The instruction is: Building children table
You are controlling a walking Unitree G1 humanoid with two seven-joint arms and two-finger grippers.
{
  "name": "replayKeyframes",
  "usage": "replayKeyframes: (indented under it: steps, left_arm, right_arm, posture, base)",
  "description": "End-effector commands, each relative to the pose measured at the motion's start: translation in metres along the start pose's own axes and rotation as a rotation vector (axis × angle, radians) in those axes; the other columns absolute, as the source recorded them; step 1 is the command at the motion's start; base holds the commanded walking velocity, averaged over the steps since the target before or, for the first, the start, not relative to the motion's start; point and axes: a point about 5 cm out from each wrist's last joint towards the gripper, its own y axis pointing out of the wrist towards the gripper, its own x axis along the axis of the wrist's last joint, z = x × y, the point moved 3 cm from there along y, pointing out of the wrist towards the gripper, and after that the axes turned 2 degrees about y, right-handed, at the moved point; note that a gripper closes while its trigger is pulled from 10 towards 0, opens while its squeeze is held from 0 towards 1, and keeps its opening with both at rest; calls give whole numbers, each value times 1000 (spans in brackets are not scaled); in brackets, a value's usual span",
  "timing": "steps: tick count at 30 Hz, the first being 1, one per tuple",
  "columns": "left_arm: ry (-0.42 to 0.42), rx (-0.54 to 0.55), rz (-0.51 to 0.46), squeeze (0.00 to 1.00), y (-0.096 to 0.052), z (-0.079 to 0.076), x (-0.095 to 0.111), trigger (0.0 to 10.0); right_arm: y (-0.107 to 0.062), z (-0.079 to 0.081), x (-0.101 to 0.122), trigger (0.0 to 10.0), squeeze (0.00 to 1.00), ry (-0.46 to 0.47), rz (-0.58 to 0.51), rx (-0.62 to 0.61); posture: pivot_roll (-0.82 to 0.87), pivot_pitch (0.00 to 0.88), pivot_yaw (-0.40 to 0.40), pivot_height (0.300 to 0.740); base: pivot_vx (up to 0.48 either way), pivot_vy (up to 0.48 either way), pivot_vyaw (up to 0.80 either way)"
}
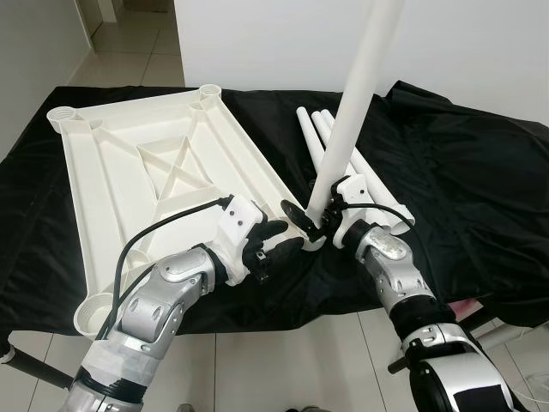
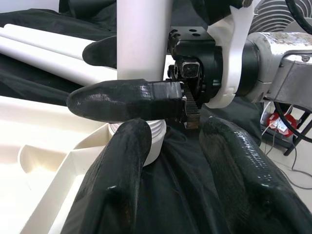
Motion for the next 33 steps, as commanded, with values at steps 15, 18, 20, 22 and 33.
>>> replayKeyframes:
  steps: [15,18,20,22,33]
  left_arm:
    - [2,19,14,0,1,-1,-3,10000]
    - [-4,23,14,0,0,-1,-3,10000]
    - [-5,26,14,0,-1,-1,-4,10000]
    - [-6,28,15,0,-1,-1,-4,10000]
    - [-15,43,17,0,-4,1,-5,10000]
  right_arm:
    - [-10,-10,-12,10000,0,22,33,-26]
    - [-11,-10,-15,10000,0,38,34,-51]
    - [-13,-13,-19,10000,0,37,54,-105]
    - [-14,-17,-24,10000,0,3,97,-167]
    - [-15,-19,-28,10000,0,123,85,-461]
  posture:
    - [-33,73,-42,740]
    - [-31,74,-44,740]
    - [-30,74,-45,740]
    - [-28,74,-48,740]
    - [-33,72,-47,740]
  base:
    - [0,0,0]
    - [0,0,0]
    - [0,0,0]
    - [0,0,0]
    - [0,0,0]
